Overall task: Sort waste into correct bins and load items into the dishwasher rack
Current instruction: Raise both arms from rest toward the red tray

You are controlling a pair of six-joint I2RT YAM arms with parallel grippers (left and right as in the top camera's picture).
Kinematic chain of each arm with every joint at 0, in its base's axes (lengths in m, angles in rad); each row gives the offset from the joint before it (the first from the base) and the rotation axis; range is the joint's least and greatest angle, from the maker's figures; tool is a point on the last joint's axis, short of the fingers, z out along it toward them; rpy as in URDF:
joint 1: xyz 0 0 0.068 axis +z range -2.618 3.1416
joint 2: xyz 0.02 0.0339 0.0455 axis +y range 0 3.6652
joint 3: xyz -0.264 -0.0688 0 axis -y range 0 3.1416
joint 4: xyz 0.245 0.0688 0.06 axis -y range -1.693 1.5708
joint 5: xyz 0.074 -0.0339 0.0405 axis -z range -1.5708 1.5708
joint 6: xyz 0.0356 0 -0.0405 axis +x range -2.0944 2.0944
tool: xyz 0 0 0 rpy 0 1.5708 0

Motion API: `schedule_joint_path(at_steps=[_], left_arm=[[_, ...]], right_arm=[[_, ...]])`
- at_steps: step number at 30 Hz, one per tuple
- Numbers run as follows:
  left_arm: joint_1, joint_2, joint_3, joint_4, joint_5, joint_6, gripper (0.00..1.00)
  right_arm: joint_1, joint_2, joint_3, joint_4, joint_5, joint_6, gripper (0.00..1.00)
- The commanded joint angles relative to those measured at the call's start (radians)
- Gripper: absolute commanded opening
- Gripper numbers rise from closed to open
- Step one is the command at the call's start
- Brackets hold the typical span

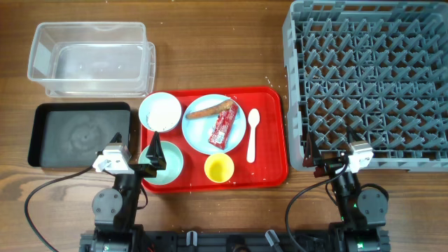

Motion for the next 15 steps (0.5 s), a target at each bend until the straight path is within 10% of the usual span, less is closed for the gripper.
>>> schedule_joint_path(at_steps=[1,15], left_arm=[[0.003,-0.009,-0.005,-0.004,0.013,0.005,1.00],[0.003,0.054,0.081,-0.068,-0.003,0.005,1.00]], right_arm=[[0.002,-0.013,-0.001,0.004,-0.011,-0.003,1.00],[0.002,0.123,0.138,-0.024,-0.013,-0.003,1.00]])
